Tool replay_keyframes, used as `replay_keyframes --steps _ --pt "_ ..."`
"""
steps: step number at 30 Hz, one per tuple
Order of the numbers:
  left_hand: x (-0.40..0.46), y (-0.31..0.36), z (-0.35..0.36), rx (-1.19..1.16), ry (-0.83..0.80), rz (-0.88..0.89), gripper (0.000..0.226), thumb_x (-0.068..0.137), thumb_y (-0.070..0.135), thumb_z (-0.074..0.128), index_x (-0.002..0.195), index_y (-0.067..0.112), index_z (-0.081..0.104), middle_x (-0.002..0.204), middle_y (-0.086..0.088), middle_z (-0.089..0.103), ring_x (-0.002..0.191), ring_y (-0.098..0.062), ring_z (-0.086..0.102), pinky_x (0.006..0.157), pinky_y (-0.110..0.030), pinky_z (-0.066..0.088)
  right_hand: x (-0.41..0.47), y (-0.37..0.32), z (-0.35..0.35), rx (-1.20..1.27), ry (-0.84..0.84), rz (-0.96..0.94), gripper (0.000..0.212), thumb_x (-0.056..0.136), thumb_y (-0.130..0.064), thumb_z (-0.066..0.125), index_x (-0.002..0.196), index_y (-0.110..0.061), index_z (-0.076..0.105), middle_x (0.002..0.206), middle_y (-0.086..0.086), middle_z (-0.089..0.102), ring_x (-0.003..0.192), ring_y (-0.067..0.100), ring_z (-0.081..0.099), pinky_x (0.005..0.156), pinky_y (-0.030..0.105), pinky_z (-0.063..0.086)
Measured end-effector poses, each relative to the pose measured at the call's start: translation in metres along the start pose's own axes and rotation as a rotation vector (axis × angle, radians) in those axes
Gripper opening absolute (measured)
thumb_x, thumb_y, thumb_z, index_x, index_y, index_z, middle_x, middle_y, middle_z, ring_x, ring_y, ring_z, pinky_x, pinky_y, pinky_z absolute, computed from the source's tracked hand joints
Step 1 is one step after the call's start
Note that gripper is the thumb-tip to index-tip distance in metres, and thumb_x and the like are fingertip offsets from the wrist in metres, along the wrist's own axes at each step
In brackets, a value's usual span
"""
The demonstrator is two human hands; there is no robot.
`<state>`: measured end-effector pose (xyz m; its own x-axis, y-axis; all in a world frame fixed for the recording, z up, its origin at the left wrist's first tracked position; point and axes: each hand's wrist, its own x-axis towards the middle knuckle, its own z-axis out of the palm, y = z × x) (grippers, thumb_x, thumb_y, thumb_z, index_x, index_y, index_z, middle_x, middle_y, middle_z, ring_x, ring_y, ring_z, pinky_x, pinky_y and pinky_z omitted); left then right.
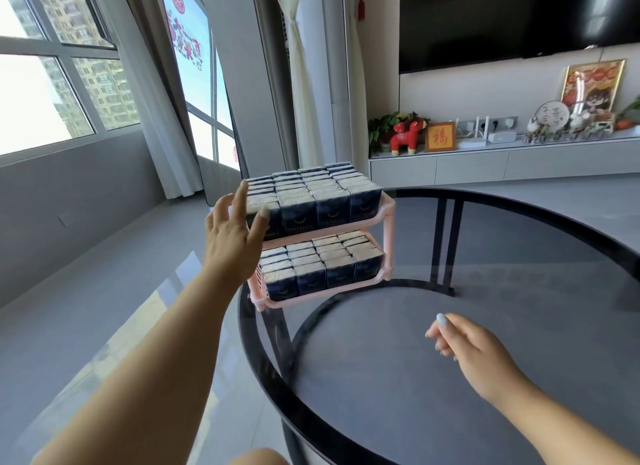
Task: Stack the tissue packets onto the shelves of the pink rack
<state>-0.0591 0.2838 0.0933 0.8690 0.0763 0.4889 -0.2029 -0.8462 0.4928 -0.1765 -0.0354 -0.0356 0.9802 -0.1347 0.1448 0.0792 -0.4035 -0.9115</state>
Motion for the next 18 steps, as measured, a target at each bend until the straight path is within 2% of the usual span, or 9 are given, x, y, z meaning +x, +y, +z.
replay_keyframes --steps 4,6,8,9,10,12,15,17,18 --pt "-0.025 -0.014 0.024 -0.253 0.132 -0.23 0.067 0.101 0.052 0.022 0.155 0.015 0.012 0.159 -0.014 0.019 0.147 -0.026 0.013 0.118 -0.044 0.01 0.028 -0.025 0.006 0.09 0.056 0.019 0.041 0.092 -0.052 0.032 0.088 -0.022 0.06 0.082 0.0 0.06 0.081 0.018 0.057 0.077 0.035 0.045" --pt "-0.036 -0.025 0.038 -0.335 0.105 -0.306 0.079 0.096 0.065 0.018 0.154 0.011 0.019 0.158 -0.015 0.026 0.146 -0.027 0.021 0.12 -0.046 0.015 0.055 -0.042 0.009 0.11 0.079 0.024 0.038 0.097 -0.045 0.03 0.097 -0.02 0.058 0.093 0.001 0.06 0.089 0.019 0.057 0.083 0.038 0.046" --pt "-0.048 -0.031 0.051 -0.451 0.051 -0.323 0.096 0.082 0.083 0.013 0.149 0.017 0.031 0.145 -0.011 0.046 0.134 -0.027 0.042 0.111 -0.051 0.034 0.084 -0.058 0.012 0.128 0.076 0.033 0.05 0.096 -0.054 0.026 0.113 -0.017 0.055 0.109 0.003 0.059 0.101 0.019 0.056 0.092 0.04 0.045" --pt "-0.054 -0.034 0.057 -0.493 0.034 -0.319 0.097 0.079 0.087 0.013 0.147 0.022 0.035 0.131 -0.006 0.056 0.12 -0.023 0.053 0.1 -0.048 0.043 0.097 -0.066 0.013 0.123 0.064 0.048 0.062 0.092 -0.064 0.025 0.12 -0.017 0.052 0.118 0.003 0.058 0.108 0.02 0.054 0.098 0.043 0.043" --pt "-0.059 -0.033 0.062 -0.52 0.009 -0.318 0.092 0.081 0.085 0.014 0.147 0.025 0.035 0.119 -0.001 0.058 0.107 -0.019 0.055 0.089 -0.041 0.047 0.108 -0.073 0.015 0.117 0.046 0.066 0.073 0.085 -0.073 0.023 0.127 -0.019 0.049 0.127 0.003 0.055 0.116 0.02 0.051 0.103 0.047 0.039" --pt "-0.065 -0.025 0.065 -0.545 -0.031 -0.327 0.077 0.092 0.071 0.02 0.149 0.021 0.029 0.113 0.001 0.053 0.1 -0.016 0.051 0.083 -0.033 0.039 0.122 -0.083 0.021 0.166 -0.012 0.094 0.074 0.086 -0.074 0.019 0.137 -0.024 0.041 0.141 0.001 0.045 0.13 0.02 0.041 0.11 0.049 0.031" --pt "-0.066 -0.022 0.072 -0.587 -0.061 -0.388 0.068 0.094 0.067 0.028 0.146 0.023 0.03 0.121 0.0 0.053 0.096 -0.012 0.053 0.084 -0.034 0.042 0.133 -0.093 0.024 0.269 -0.062 0.128 0.064 0.093 -0.064 0.019 0.141 -0.027 0.037 0.145 0.001 0.042 0.135 0.02 0.035 0.114 0.048 0.024" --pt "-0.063 -0.02 0.077 -0.638 -0.092 -0.396 0.079 0.082 0.08 0.031 0.143 0.03 0.032 0.132 0.004 0.053 0.114 -0.013 0.054 0.099 -0.041 0.043 0.132 -0.096 0.019 0.273 -0.036 0.121 0.062 0.094 -0.063 0.017 0.135 -0.026 0.046 0.142 0.006 0.046 0.13 0.02 0.041 0.112 0.044 0.024" --pt "-0.063 -0.016 0.08 -0.652 -0.115 -0.403 0.083 0.077 0.084 0.031 0.142 0.032 0.033 0.133 0.006 0.052 0.121 -0.016 0.052 0.104 -0.044 0.041 0.129 -0.094 0.014 0.268 -0.001 0.1 0.058 0.096 -0.06 0.016 0.125 -0.026 0.053 0.137 0.011 0.05 0.119 0.019 0.048 0.11 0.04 0.027"
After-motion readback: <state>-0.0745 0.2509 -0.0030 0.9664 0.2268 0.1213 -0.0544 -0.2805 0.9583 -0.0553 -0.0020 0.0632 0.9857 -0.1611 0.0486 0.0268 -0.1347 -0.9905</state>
